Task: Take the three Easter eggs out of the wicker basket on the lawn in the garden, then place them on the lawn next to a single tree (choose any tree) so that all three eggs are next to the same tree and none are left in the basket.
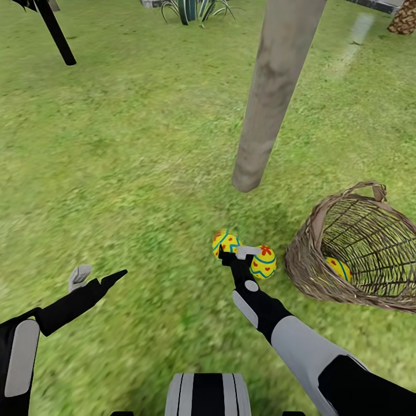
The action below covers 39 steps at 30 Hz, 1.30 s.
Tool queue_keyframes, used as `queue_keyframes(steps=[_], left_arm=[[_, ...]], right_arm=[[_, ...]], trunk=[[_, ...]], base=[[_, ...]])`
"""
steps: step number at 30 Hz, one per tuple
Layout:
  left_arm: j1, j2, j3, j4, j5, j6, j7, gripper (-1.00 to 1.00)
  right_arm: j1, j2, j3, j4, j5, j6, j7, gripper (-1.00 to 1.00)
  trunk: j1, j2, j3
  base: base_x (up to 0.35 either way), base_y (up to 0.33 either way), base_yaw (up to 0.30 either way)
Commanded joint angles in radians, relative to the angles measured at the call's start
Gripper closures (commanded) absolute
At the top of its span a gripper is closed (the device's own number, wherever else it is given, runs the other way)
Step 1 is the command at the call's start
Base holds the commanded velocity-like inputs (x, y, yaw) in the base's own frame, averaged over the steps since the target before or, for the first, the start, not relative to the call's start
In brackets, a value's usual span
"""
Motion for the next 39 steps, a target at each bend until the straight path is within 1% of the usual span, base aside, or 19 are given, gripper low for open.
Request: queue_keyframes(steps=[1,3,6,11,15,17,20,23,25,26,27,28,29,30,31,32,34,36,39], left_arm=[[-0.001,0.000,0.002,0.000,-0.004,0.005,-0.006,-1.00],[-0.001,0.000,0.002,0.000,-0.004,0.005,-0.006,-1.00],[-0.001,0.000,0.002,0.000,-0.005,0.005,-0.006,-1.00],[-0.001,0.000,0.001,0.000,-0.005,0.004,-0.006,-1.00],[-0.001,-0.001,0.000,0.000,-0.008,0.004,-0.005,-1.00],[-0.001,-0.002,0.000,0.001,-0.010,0.003,-0.004,-1.00],[-0.001,-0.003,0.000,0.001,-0.013,0.001,-0.003,-1.00],[-0.001,-0.003,0.000,0.001,-0.013,-0.001,-0.002,-1.00],[-0.001,-0.002,0.000,0.001,-0.013,-0.001,-0.001,-1.00],[-0.001,-0.002,0.000,0.002,-0.013,-0.001,-0.001,-1.00],[-0.001,-0.002,0.000,0.005,-0.013,-0.001,-0.001,-1.00],[-0.001,-0.002,0.000,0.010,-0.013,-0.001,0.000,-1.00],[-0.001,-0.002,0.000,0.011,-0.013,-0.002,0.000,-1.00],[-0.001,-0.002,0.000,0.013,-0.012,-0.004,0.000,-1.00],[-0.001,-0.002,0.000,0.013,-0.012,-0.005,0.000,-1.00],[-0.001,-0.002,0.000,0.013,-0.012,-0.006,0.000,-1.00],[-0.001,-0.001,0.001,0.014,-0.011,-0.006,0.000,-1.00],[-0.001,-0.002,0.002,0.019,-0.011,-0.007,0.000,-1.00],[-0.001,-0.002,0.002,0.022,-0.011,-0.007,0.000,-1.00]], right_arm=[[-0.001,-0.001,0.008,0.000,-0.010,-0.006,-0.006,-1.00],[-0.001,-0.001,0.009,0.000,-0.007,-0.006,-0.006,-1.00],[-0.001,-0.001,0.008,0.000,0.005,-0.006,-0.007,-1.00],[-0.001,-0.001,0.009,-0.002,0.009,-0.006,-0.008,-1.00],[0.001,-0.004,0.007,-0.066,0.009,0.005,-0.021,-1.00],[0.005,-0.003,0.008,-0.086,0.008,0.038,-0.043,-1.00],[0.006,-0.006,0.006,-0.138,0.007,0.148,-0.059,-1.00],[0.011,-0.008,0.005,-0.210,0.000,0.312,-0.062,-1.00],[0.030,-0.009,0.004,-0.276,-0.002,0.411,-0.062,-1.00],[0.046,-0.016,0.002,-0.325,-0.004,0.465,-0.061,-1.00],[0.061,-0.032,0.002,-0.383,-0.009,0.515,-0.061,-1.00],[0.100,-0.071,0.001,-0.520,-0.058,0.628,-0.062,-1.00],[0.129,-0.111,0.000,-0.636,-0.174,0.715,-0.063,-1.00],[0.140,-0.154,0.000,-0.704,-0.290,0.749,-0.063,-1.00],[0.145,-0.202,0.002,-0.751,-0.379,0.763,-0.063,-1.00],[0.149,-0.240,0.004,-0.801,-0.429,0.766,-0.062,-1.00],[0.166,-0.254,0.004,-0.851,-0.444,0.766,-0.062,-1.00],[0.188,-0.258,0.004,-0.900,-0.445,0.763,-0.064,-1.00],[0.198,-0.259,0.004,-0.922,-0.442,0.761,-0.064,-1.00]], trunk=[[0.000,0.000,-0.001],[0.000,0.000,-0.001],[-0.002,0.000,0.011],[-0.004,0.002,0.030],[-0.006,0.003,0.046],[-0.006,0.003,0.054],[-0.008,0.004,0.065],[-0.009,0.004,0.077],[-0.010,0.005,0.085],[-0.011,0.005,0.088],[-0.011,0.005,0.092],[-0.011,0.006,0.096],[-0.012,0.006,0.100],[-0.012,0.006,0.104],[-0.013,0.006,0.108],[-0.013,0.007,0.112],[-0.014,0.007,0.119],[-0.015,0.007,0.127],[-0.016,0.008,0.140]], base=[[0.000,0.000,0.000],[0.000,0.000,0.000],[0.000,0.000,0.000],[0.000,0.000,0.000],[0.000,0.000,0.000],[0.000,0.000,0.000],[0.000,0.000,0.000],[0.000,0.000,0.000],[0.000,0.000,0.000],[0.000,0.000,0.000],[0.000,0.000,0.000],[0.000,0.000,0.000],[0.000,0.000,0.000],[0.000,0.000,0.000],[0.000,0.000,0.000],[0.000,0.000,0.000],[0.000,0.000,0.000],[0.000,0.000,-0.003],[0.000,0.000,-0.117]])
